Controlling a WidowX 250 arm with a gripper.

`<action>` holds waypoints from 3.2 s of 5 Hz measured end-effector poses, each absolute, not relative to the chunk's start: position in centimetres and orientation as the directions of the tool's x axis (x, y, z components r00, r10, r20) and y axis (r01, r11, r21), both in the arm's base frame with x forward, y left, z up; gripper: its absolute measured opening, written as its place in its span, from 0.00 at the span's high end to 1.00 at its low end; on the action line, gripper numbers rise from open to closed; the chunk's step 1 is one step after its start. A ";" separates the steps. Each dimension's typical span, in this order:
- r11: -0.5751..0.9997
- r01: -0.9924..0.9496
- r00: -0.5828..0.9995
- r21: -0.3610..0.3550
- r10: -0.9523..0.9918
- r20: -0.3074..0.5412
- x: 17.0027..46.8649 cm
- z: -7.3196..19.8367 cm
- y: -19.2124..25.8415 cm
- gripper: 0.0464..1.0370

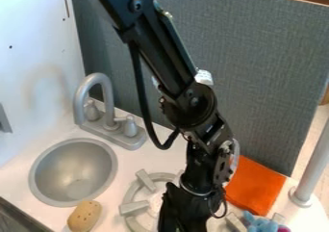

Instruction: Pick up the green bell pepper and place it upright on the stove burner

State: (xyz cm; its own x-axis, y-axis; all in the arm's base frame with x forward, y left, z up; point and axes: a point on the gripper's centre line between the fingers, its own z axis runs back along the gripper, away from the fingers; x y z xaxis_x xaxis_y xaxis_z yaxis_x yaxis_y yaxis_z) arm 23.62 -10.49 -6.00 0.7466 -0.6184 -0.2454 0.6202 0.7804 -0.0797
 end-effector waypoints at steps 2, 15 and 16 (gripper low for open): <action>0.782 0.618 0.740 -0.085 -0.615 -0.271 23.3 -6.3 -10.2 0.82; 0.896 0.422 0.875 -0.138 -0.443 -0.194 29.9 -4.6 -3.5 0.94; 0.900 0.413 0.880 -0.139 -0.434 -0.195 30.5 -4.9 -3.7 0.91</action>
